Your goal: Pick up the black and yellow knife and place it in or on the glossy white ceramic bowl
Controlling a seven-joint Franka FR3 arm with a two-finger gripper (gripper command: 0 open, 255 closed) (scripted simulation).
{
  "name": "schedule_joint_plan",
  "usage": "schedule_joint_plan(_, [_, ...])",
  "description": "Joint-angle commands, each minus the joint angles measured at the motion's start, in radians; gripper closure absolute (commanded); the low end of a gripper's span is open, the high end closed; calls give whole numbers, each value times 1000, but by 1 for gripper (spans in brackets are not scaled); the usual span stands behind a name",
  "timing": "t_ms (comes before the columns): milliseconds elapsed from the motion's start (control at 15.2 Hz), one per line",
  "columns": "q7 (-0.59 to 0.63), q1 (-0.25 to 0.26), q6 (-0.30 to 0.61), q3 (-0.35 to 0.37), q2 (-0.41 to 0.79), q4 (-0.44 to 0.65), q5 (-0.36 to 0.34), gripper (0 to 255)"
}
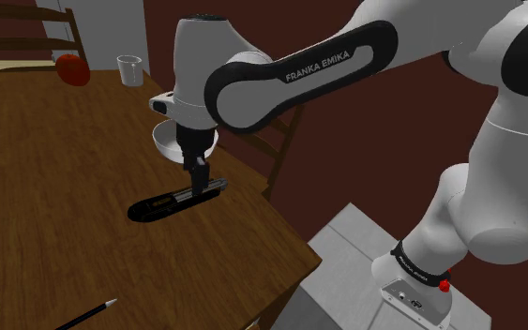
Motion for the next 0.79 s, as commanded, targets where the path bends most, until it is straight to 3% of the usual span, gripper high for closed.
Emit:
schedule_joint_plan(0, [-9,21,0,10,45,43,-23,0])
schedule_joint_plan(726, [2,28,83,3,99,12,-40,0])
